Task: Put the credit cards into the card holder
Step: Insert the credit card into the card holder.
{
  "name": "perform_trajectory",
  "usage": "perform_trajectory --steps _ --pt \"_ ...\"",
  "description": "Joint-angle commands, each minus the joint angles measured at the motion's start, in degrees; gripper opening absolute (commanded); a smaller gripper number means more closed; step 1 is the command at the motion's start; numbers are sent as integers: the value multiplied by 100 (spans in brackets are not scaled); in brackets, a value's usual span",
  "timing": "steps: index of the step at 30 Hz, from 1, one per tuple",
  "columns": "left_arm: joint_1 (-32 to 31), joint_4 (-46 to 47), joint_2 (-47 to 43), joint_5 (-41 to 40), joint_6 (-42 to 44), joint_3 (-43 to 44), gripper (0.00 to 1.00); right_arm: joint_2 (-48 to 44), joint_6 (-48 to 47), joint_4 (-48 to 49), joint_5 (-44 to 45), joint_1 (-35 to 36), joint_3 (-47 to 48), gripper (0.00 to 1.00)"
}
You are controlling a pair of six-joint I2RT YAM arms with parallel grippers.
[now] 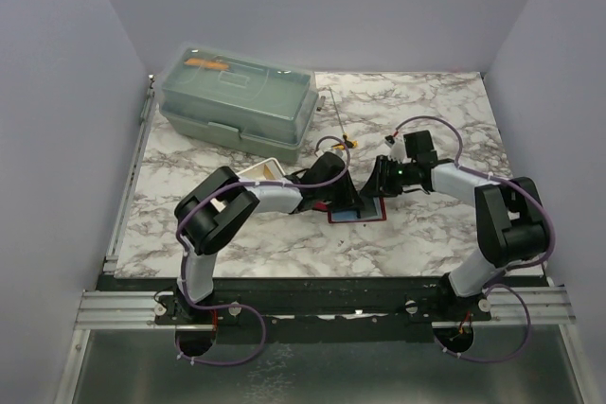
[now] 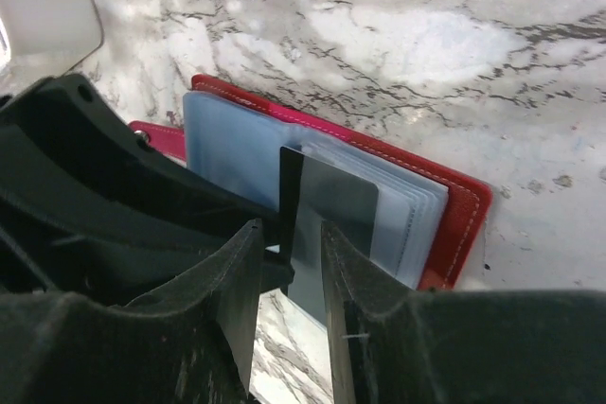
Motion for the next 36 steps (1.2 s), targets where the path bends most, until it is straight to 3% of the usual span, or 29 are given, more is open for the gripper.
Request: perform_trajectory --steps 1,5,10,15,18,23,27,31,36 --pt "-21 -23 -401 -131 213 -228 41 -409 283 -193 786 -21 -98 36" --pt "198 -166 -635 -102 69 -450 47 -749 284 -655 1701 -108 -66 47" --pt "267 -159 -462 12 119 -379 48 -855 160 -682 1466 -220 -131 61" --pt "263 132 -17 275 135 -111 32 -507 97 -271 699 -216 -273 57" --pt "229 196 117 314 136 53 26 -257 89 6 224 -200 -313 46" --pt "76 170 227 359 229 381 20 -178 296 242 -224 -34 -249 41" --pt "39 66 218 400 131 431 19 -344 419 42 152 -39 -236 41" --pt "63 -199 -129 164 138 153 26 -652 238 -434 1182 -57 -244 47" --pt "163 -407 -571 356 122 -102 45 -948 76 -705 1439 -67 -261 56"
